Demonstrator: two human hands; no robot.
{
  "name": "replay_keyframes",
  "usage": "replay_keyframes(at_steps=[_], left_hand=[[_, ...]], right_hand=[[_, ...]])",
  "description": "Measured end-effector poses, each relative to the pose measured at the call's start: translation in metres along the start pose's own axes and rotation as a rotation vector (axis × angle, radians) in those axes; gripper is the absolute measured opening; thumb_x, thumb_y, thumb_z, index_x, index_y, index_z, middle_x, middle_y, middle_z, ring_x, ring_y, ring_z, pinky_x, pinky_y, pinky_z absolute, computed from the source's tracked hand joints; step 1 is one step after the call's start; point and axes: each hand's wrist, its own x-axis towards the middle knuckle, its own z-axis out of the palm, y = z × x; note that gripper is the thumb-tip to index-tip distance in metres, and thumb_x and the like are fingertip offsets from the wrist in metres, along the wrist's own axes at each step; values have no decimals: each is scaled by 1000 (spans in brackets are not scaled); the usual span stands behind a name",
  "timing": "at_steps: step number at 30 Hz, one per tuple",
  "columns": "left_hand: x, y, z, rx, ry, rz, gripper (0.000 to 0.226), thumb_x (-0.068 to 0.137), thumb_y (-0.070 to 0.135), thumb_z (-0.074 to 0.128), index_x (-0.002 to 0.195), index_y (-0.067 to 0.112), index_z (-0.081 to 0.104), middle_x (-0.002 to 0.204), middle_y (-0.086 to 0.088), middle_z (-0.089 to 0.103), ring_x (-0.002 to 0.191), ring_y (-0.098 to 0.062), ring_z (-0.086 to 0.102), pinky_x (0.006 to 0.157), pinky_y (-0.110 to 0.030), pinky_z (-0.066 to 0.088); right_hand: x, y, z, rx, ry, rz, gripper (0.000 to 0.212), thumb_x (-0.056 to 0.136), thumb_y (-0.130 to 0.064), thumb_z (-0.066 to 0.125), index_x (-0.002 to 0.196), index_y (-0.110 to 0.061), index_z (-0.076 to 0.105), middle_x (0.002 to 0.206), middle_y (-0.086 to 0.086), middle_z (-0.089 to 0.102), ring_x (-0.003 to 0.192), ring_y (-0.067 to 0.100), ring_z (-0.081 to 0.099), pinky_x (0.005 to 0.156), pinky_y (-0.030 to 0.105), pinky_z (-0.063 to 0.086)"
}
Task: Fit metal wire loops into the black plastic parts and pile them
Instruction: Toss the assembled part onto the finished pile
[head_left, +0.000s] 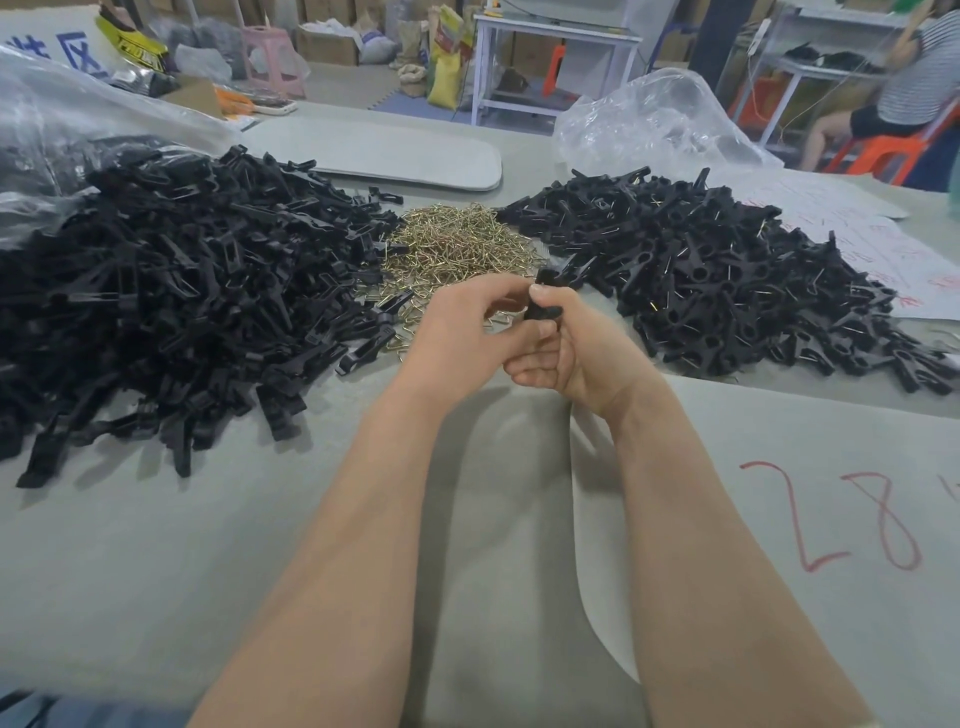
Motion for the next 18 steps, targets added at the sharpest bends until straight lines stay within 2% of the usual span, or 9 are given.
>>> replay_keyframes(at_steps=[3, 5, 8, 9, 11, 13, 15, 17, 18], left_hand=[[1, -3, -1, -36, -10, -52, 21, 80, 15, 74, 95, 25, 65, 91, 11, 67, 92, -4, 63, 92, -23, 48], [1, -5, -2, -49, 10, -95, 19, 81, 16, 73, 95, 22, 64, 90, 8, 67, 92, -10, 63, 92, -30, 49], [2, -8, -2, 98, 104, -144, 16, 82, 25, 72, 95, 21, 63, 88, 6, 65, 88, -13, 61, 84, -28, 48], [3, -10, -1, 166, 98, -159, 17, 83, 26, 71, 96, 21, 63, 89, 5, 64, 87, -14, 60, 81, -29, 47], [3, -10, 2, 290, 38, -170, 25, 85, 25, 68, 108, 20, 64, 100, 0, 60, 95, -18, 58, 85, -32, 46], [4, -10, 4, 366, 30, -160, 40, 87, 26, 66, 125, 21, 58, 117, -3, 53, 110, -20, 51, 97, -33, 40], [4, -10, 1, 460, 154, -195, 49, 88, 30, 64, 135, 23, 50, 132, -4, 45, 124, -22, 40, 107, -36, 31], [4, -14, -8, 572, 332, -326, 49, 88, 30, 63, 134, 24, 49, 140, -4, 40, 130, -24, 33, 113, -43, 22], [3, -18, -12, 620, 380, -407, 46, 88, 29, 62, 132, 24, 50, 141, -5, 37, 132, -26, 30, 115, -46, 17]], right_hand=[[0, 0, 0, 35, -19, 32, 38, 94, -44, 47, 85, -11, 63, 60, 3, 69, 57, 12, 69, 50, 20, 53], [0, -2, 0, 35, -13, 39, 47, 89, -56, 48, 90, -12, 64, 66, 3, 72, 64, 14, 71, 53, 22, 55], [-1, -7, 1, -95, 145, -13, 55, 81, -65, 55, 96, -13, 62, 76, 3, 73, 59, 14, 67, 54, 23, 54], [-1, -8, 1, -189, 183, -63, 49, 82, -59, 60, 98, -13, 63, 80, 4, 71, 54, 10, 63, 52, 21, 52], [1, -8, 3, -334, 221, -189, 29, 87, -32, 67, 104, -9, 63, 75, 5, 66, 44, 4, 51, 46, 16, 44], [4, -9, 5, -323, 410, -344, 30, 86, -11, 67, 113, -1, 59, 69, 1, 62, 42, 1, 52, 47, 16, 45], [2, -16, -1, -29, 675, -484, 53, 85, -12, 68, 131, -1, 45, 81, -3, 64, 62, 0, 65, 63, 17, 52], [-1, -21, -13, 348, 723, -542, 81, 85, -18, 68, 148, -10, 17, 112, 1, 60, 97, 6, 64, 88, 22, 52], [-1, -20, -18, 384, 751, -546, 87, 87, -20, 66, 150, -15, 7, 128, 5, 50, 112, 10, 57, 100, 26, 46]])
